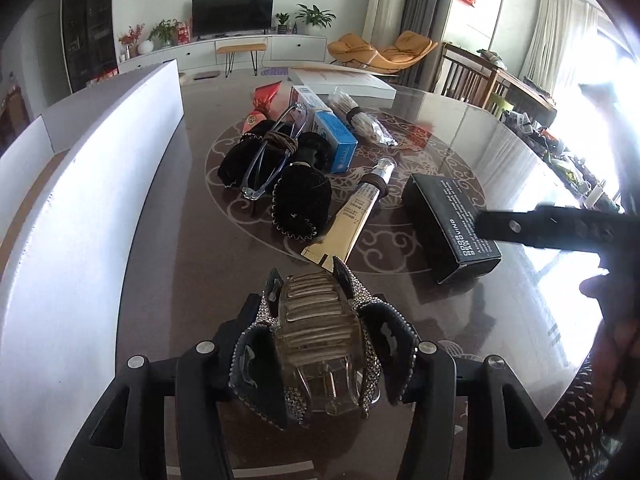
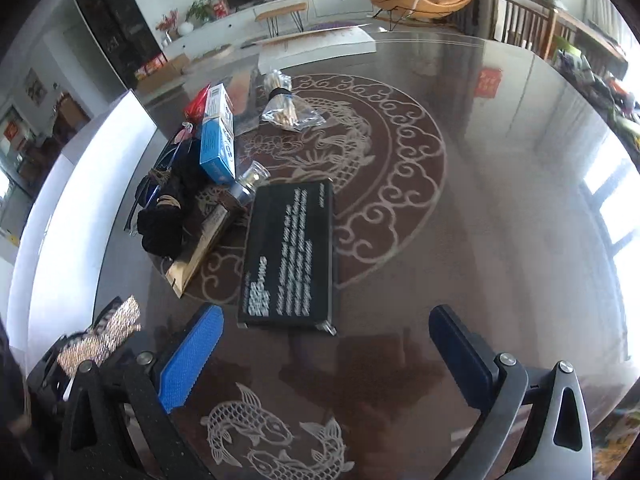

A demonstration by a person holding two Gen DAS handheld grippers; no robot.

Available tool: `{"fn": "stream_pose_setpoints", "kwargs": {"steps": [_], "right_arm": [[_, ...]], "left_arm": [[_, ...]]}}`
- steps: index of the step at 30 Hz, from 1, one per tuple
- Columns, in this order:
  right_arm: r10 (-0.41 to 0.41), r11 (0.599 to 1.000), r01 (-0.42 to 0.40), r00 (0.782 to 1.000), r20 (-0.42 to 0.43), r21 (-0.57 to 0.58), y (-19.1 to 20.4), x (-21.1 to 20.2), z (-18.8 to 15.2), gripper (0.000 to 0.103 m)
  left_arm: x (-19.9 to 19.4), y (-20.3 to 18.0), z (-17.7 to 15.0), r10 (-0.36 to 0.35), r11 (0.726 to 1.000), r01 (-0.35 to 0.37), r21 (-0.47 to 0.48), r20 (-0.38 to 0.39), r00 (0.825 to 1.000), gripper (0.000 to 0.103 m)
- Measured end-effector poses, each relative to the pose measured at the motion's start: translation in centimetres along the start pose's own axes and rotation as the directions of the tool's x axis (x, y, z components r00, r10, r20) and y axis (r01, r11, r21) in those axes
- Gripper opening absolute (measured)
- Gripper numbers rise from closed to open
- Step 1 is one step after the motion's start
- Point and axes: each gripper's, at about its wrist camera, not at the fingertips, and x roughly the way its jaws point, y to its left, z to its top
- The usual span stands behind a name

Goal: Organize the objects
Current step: 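Grasp the black odor removing bar box with the right gripper while the left holds the handbag, then carry both items into the cardboard bin and open both grippers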

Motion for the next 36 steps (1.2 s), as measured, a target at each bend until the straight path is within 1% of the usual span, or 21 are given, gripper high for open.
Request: {"fn": "stream_pose_setpoints", "kwargs": {"steps": [1,2,4,5,6,8,10,11,13,15,16,18,22,25,28,29,30,31,32,34,36], "right_arm": [[-0.001,1.000,0.001,1.000,-0.007,-0.006,0.8,0.6,1.0,0.102],[-0.004,1.000,0.004,0.999,-0.044,-0.019,1.5,1.8,1.7,0.102],[-0.022,0.999,0.014,0.982,-0.187,-0.043,2.3,4.9,2.5,0.102],[-0.039,0.999,0.030,0.977,-0.211,-0.043,2.1,5.8,2.3,0.096],[-0.058,0.998,0.051,0.976,-0.208,-0.041,1.8,6.0,2.3,0.076],[-0.040,0.999,0.036,0.981,-0.188,-0.027,1.1,5.5,2.0,0.060],[-0.041,0.999,0.035,0.983,-0.179,-0.041,0.7,4.5,1.5,0.059],[-0.017,0.999,0.011,0.984,-0.178,-0.032,0.5,3.8,1.3,0.059],[0.070,0.997,-0.071,0.982,-0.174,0.001,0.6,2.0,1.0,0.059],[0.159,0.987,-0.161,0.975,-0.152,0.002,2.2,-0.3,1.2,0.059],[0.206,0.978,-0.209,0.968,-0.142,-0.006,3.6,-1.5,1.5,0.059],[0.312,0.947,-0.318,0.943,-0.120,-0.038,7.6,-3.7,2.2,0.059],[0.480,0.862,-0.487,0.873,-0.087,-0.141,17.3,-7.3,2.6,0.059],[0.542,0.805,-0.555,0.832,-0.119,-0.210,25.0,-7.3,1.7,0.059],[0.551,0.767,-0.583,0.812,-0.192,-0.266,30.9,-5.4,0.2,0.060],[0.540,0.762,-0.583,0.812,-0.221,-0.282,32.3,-4.6,-0.4,0.060],[0.521,0.766,-0.573,0.819,-0.242,-0.291,33.4,-3.9,-0.8,0.061],[0.504,0.775,-0.560,0.827,-0.249,-0.294,33.7,-3.3,-1.2,0.063],[0.500,0.779,-0.554,0.832,-0.241,-0.294,33.7,-3.2,-1.4,0.068],[0.509,0.783,-0.545,0.839,-0.194,-0.300,32.4,-3.6,-1.6,0.078],[0.478,0.816,-0.486,0.872,-0.106,-0.313,29.9,-4.4,-1.7,0.092]], "left_arm": [[-0.6,0.0,0.1,-0.007,1.000,0.007,-0.001,0.006,1.000,0.054],[-1.3,0.1,0.2,-0.016,1.000,0.016,-0.005,0.014,1.000,0.053],[-2.7,0.6,0.5,-0.022,1.000,0.022,-0.007,0.032,0.999,0.054],[-3.4,1.0,0.7,-0.020,1.000,0.020,-0.005,0.042,0.999,0.054],[-4.2,1.5,0.9,-0.018,1.000,0.019,-0.006,0.050,0.999,0.054],[-5.6,2.8,1.1,-0.021,1.000,0.022,-0.021,0.062,0.998,0.054],[-7.2,4.6,1.5,-0.019,0.999,0.022,-0.042,0.071,0.997,0.054],[-8.0,5.7,1.9,-0.013,0.998,0.017,-0.053,0.081,0.997,0.054],[-9.8,8.2,2.5,0.016,0.997,-0.008,-0.074,0.110,0.994,0.054],[-11.2,11.3,3.1,0.072,0.993,-0.060,-0.101,0.128,0.989,0.054],[-11.8,13.0,3.3,0.104,0.989,-0.088,-0.121,0.136,0.985,0.054],[-12.6,16.3,3.5,0.180,0.974,-0.156,-0.165,0.142,0.973,0.054],[-12.6,22.2,2.9,0.295,0.932,-0.265,-0.248,0.093,0.951,0.053],[-11.9,25.2,2.1,0.348,0.905,-0.326,-0.273,0.038,0.937,0.053],[-10.9,27.0,1.3,0.363,0.884,-0.354,-0.304,-0.029,0.931,0.055],[-10.4,27.4,1.1,0.370,0.877,-0.371,-0.305,-0.063,0.927,0.055],[-9.9,27.7,0.9,0.380,0.869,-0.390,-0.304,-0.092,0.920,0.062],[-9.6,27.8,0.7,0.396,0.860,-0.409,-0.305,-0.108,0.912,0.074],[-9.6,27.7,0.6,0.412,0.852,-0.425,-0.306,-0.109,0.905,0.076],[-9.9,26.9,0.5,0.423,0.851,-0.428,-0.304,-0.083,0.902,0.078],[-10.3,25.4,0.9,0.411,0.864,-0.406,-0.297,-0.048,0.910,0.078]]}}
